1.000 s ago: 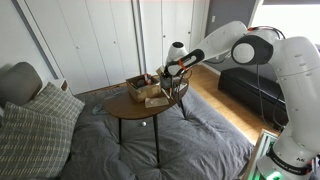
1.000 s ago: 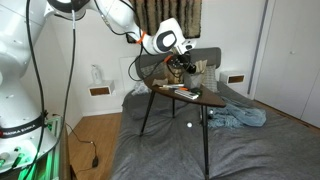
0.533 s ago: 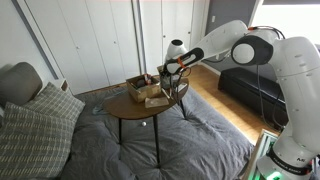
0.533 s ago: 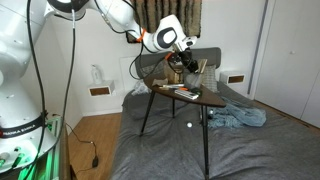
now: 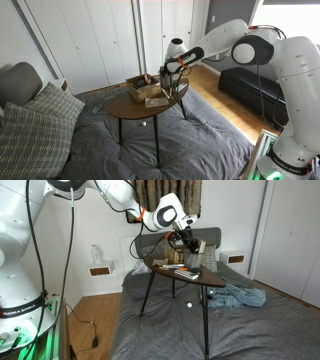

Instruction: Pick up two sheets of brown paper and place them into the gray bin on the table

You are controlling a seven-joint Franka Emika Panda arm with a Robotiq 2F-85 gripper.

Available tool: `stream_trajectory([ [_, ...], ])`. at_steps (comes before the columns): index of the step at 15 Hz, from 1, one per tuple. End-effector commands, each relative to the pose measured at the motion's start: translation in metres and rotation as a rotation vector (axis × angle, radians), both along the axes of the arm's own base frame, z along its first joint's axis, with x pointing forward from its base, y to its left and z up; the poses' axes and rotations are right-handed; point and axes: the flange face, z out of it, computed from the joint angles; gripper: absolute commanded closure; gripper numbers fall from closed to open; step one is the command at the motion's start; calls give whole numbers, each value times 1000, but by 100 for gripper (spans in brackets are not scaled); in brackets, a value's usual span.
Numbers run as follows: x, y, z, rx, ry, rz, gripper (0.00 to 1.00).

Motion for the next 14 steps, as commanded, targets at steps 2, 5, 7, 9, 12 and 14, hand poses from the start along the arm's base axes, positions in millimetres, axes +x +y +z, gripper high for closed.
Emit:
stream_trajectory([
  [2, -10, 1, 19, 1, 4, 0, 61],
  [5, -13, 3, 24, 10, 2, 7, 60],
  [7, -15, 5, 26, 18, 4, 11, 53],
  [9, -20, 8, 27, 20, 13, 17, 41],
  [12, -27, 12, 28, 26, 29, 20, 35],
  [14, -34, 14, 31, 30, 32, 18, 34],
])
